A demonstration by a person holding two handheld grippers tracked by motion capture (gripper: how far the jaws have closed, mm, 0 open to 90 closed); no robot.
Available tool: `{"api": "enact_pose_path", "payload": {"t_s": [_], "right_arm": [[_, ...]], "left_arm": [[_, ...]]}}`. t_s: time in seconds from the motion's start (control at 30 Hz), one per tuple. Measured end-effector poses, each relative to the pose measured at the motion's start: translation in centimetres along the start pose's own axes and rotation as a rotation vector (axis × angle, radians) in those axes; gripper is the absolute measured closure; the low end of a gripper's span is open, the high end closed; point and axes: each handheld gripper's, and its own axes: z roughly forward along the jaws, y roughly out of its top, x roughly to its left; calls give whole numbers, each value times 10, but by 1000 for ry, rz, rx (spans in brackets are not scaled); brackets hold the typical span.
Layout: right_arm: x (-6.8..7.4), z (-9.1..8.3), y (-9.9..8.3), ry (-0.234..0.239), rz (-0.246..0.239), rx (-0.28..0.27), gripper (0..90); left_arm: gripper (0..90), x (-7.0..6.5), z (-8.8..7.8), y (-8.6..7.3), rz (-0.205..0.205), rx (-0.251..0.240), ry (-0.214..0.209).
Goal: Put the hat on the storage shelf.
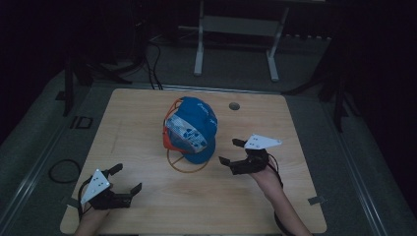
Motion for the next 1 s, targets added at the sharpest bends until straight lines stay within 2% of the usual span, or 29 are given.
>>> {"api": "enact_pose_path", "payload": {"t_s": [0.27, 0.33, 0.5, 1.0], "right_arm": [[-7, -1, -25, 4, 31, 28, 144], [-12, -2, -39, 2, 43, 36, 144], [-19, -4, -56, -4, 58, 66, 144], [-27, -18, -84, -40, 82, 116, 144]], "left_arm": [[23, 1, 0, -2, 1, 9, 0], [23, 2, 1, -3, 0, 16, 5], [23, 5, 0, -5, -5, 21, 11], [23, 6, -1, -5, -5, 21, 15]]}}
